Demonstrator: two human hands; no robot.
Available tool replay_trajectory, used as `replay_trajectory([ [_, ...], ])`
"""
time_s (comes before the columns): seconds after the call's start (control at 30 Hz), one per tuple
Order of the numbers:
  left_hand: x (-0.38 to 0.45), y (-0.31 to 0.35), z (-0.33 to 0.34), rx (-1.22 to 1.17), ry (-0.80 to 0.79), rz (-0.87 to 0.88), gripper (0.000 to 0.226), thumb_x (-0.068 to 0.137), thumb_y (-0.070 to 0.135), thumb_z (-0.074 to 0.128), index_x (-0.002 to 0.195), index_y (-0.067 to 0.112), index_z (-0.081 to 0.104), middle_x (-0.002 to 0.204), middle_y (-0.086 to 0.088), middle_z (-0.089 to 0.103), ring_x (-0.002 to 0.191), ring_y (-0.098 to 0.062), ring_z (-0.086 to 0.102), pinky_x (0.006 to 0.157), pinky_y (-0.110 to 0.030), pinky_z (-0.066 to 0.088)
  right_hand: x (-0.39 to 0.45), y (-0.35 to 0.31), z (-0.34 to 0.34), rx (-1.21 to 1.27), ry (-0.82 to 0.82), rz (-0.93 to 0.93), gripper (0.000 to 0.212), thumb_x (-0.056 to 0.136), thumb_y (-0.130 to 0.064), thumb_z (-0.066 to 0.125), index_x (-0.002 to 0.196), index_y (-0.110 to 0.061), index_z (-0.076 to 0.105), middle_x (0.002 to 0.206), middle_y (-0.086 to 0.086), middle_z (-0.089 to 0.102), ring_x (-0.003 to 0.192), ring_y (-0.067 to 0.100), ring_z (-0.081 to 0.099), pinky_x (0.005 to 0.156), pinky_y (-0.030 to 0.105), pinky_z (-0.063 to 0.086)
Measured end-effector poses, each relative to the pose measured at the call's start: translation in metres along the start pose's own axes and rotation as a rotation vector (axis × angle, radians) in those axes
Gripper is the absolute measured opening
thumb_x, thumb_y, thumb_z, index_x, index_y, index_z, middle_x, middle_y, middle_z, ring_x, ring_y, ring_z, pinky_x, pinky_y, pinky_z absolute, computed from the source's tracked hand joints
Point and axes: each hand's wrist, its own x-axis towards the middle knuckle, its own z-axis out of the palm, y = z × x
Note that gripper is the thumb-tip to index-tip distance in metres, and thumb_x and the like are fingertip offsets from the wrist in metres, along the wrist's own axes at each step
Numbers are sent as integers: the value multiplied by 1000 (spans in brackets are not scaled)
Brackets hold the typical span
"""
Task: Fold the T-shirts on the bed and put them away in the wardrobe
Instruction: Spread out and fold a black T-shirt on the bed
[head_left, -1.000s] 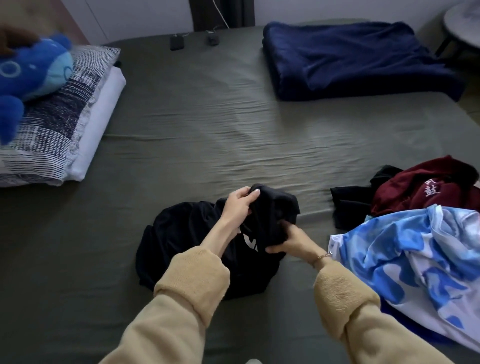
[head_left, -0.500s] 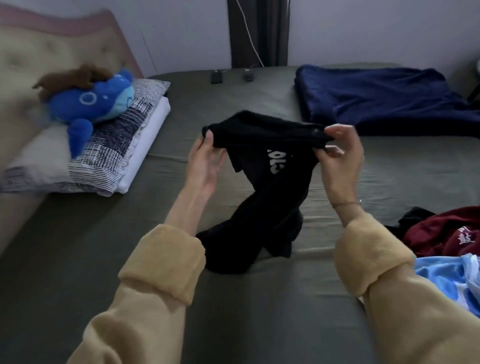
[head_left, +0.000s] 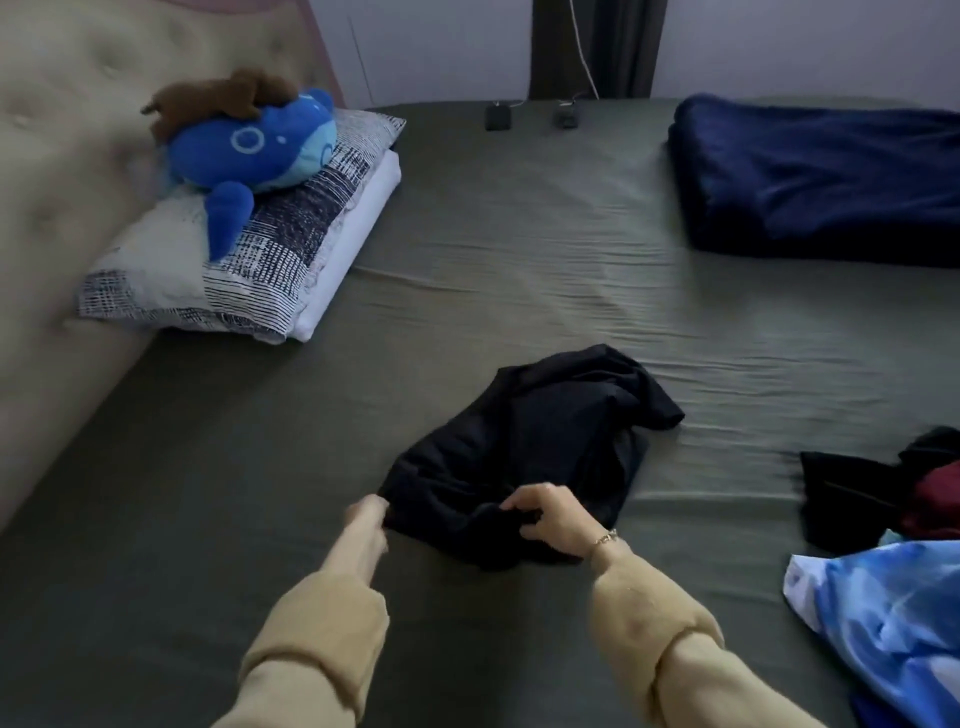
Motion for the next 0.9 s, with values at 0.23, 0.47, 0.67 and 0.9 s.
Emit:
replay_trajectory([
  [0.23,24,-43,16,683,-11,563,31,90,9,55,120,17,58,126,-6,55,113,-23,53,87,-30,43,1,38,21,-75,272,306,40,81,-2,56,119,-16,58,122,5,53,115,20,51,91,29,43],
  [0.47,6,-80,54,1610,-432,1045,86,81,32,70,150,31,19,146,5,33,139,-17,22,116,-46,11,0,83,12,937,477,805,56,81,-6,67,129,5,42,103,13,60,89,25,60,50,23,46],
  [0.67,14,-66,45,1562,-220,1170,19,96,30,47,104,26,63,115,6,53,120,-14,42,114,-41,10,-1,55,-5,1309,416,634,18,95,-6,50,112,-9,53,88,6,58,79,15,62,49,24,44],
  [0.9,-9,-38,68,1209,-518,1080,66,78,53,67,134,22,48,130,6,52,124,-16,42,105,-36,33,9,7,-29,1587,247,332,16,94,-3,48,85,-14,55,75,0,64,73,10,54,55,17,52],
])
